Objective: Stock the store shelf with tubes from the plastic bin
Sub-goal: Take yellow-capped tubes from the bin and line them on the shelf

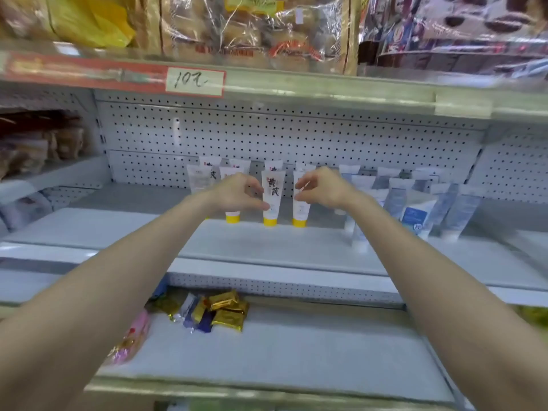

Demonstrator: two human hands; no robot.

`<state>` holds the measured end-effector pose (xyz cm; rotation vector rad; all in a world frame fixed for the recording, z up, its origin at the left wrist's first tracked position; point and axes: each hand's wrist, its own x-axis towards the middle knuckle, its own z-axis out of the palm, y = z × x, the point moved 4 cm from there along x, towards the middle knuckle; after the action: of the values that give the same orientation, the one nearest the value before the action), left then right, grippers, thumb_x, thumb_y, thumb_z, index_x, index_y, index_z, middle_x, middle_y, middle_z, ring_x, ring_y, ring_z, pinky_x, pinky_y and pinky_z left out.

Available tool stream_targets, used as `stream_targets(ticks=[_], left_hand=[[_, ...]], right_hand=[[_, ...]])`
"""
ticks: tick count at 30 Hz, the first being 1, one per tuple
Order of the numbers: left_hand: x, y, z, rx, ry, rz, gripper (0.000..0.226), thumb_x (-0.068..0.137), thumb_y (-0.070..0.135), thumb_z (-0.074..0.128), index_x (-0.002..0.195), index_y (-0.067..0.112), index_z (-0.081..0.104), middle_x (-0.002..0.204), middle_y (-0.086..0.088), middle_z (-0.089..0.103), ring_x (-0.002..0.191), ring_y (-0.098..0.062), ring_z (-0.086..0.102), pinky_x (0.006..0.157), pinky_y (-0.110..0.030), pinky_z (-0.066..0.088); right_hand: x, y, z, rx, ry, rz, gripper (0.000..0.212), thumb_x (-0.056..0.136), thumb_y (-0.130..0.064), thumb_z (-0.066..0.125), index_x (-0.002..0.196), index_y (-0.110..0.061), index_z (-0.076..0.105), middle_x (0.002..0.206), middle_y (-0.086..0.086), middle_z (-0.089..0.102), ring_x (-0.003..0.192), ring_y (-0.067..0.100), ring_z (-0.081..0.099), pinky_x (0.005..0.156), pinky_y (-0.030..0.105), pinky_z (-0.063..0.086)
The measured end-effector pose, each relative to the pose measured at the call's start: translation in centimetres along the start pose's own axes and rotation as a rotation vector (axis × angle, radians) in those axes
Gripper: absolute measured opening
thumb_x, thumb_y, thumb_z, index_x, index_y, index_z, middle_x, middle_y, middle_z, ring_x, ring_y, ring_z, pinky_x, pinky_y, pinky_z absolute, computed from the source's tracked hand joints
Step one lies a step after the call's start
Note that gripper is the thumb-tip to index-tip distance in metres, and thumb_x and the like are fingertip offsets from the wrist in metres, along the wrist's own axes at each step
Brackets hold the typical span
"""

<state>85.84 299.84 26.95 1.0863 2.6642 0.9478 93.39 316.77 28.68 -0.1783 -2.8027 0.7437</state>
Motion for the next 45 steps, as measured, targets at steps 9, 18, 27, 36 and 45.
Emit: stream_targets(ticks=[9, 18, 27, 36, 45], left_hand=[[-8.1, -5.2, 5.1, 0.009, -0.155, -0.182, 0.051, 0.078, 0.042, 0.071, 0.119, 0.016, 0.056, 0.107, -0.006, 0.063, 0.098, -0.02, 0.06, 0.081, -0.029, 0.047], [-13.9, -13.5, 14.2, -0.016, -0.288, -0.357, 0.05, 0.073, 0.044, 0.075, 0.111, 0.014, 0.061, 0.095, -0.002, 0.061, 0.091, -0.021, 0.058, 0.079, -0.027, 0.044], [-20.5, -21.7, 25.0, -0.111, -0.487, -0.567, 0.045, 0.081, 0.034, 0.07, 0.116, 0.008, 0.057, 0.105, -0.009, 0.055, 0.09, -0.014, 0.046, 0.074, -0.021, 0.033], [-27.1, -28.7, 34.6, -0.227, -0.605, -0.801, 0.046, 0.081, 0.036, 0.069, 0.118, 0.011, 0.057, 0.111, -0.006, 0.057, 0.095, -0.016, 0.051, 0.08, -0.022, 0.037], [-33.0, -34.4, 41.0, -0.264, -0.618, -1.046, 0.04, 0.08, 0.031, 0.071, 0.112, 0.008, 0.06, 0.108, -0.003, 0.053, 0.099, -0.019, 0.053, 0.075, -0.02, 0.036]], right_hand=[[-6.5, 0.8, 8.7, 0.041, -0.279, 0.066, 0.035, 0.079, -0.026, 0.073, 0.109, -0.009, 0.064, 0.092, 0.008, 0.069, 0.076, 0.016, 0.063, 0.078, 0.031, 0.052], [-11.5, 4.2, 21.0, 0.1, -0.512, 0.146, 0.032, 0.08, -0.021, 0.072, 0.109, -0.008, 0.065, 0.089, 0.003, 0.061, 0.082, 0.019, 0.058, 0.074, 0.026, 0.045], [-17.4, 10.3, 35.5, 0.134, -0.797, 0.365, 0.029, 0.078, -0.02, 0.072, 0.104, -0.011, 0.064, 0.101, 0.004, 0.061, 0.087, 0.02, 0.059, 0.073, 0.027, 0.048], [-22.9, 14.3, 45.8, 0.167, -0.915, 0.5, 0.033, 0.08, -0.019, 0.07, 0.11, -0.006, 0.064, 0.113, 0.011, 0.064, 0.093, 0.02, 0.058, 0.072, 0.025, 0.043], [-27.6, 17.3, 54.0, 0.16, -0.986, 0.653, 0.036, 0.079, -0.024, 0.071, 0.112, -0.011, 0.063, 0.112, 0.008, 0.065, 0.106, 0.022, 0.058, 0.077, 0.023, 0.038]])
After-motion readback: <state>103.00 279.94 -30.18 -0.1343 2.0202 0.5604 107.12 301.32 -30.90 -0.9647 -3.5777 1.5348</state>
